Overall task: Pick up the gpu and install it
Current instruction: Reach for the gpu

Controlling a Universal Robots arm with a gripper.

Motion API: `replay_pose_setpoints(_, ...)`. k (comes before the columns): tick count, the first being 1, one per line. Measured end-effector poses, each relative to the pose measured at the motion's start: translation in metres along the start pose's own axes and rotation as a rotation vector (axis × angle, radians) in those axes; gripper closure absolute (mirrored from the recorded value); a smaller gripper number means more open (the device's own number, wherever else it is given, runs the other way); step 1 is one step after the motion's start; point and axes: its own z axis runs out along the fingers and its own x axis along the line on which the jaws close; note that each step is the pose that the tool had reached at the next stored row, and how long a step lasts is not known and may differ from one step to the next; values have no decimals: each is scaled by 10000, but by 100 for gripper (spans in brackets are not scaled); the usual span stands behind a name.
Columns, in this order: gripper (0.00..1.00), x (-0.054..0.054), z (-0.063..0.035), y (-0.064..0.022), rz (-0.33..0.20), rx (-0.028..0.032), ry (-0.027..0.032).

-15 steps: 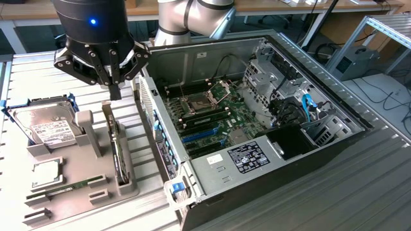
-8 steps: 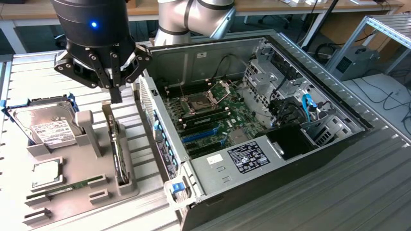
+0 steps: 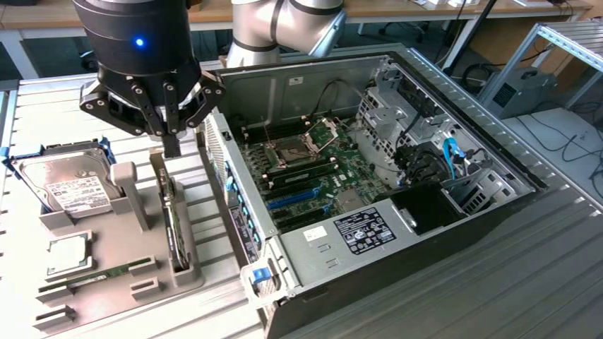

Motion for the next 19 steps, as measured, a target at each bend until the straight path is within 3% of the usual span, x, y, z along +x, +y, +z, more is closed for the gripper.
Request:
replay_pose_setpoints(15,89,-13,-4,-166,0,13,-1)
replay_pose_setpoints(19,89,-13,-4,-171,-1,14,-1)
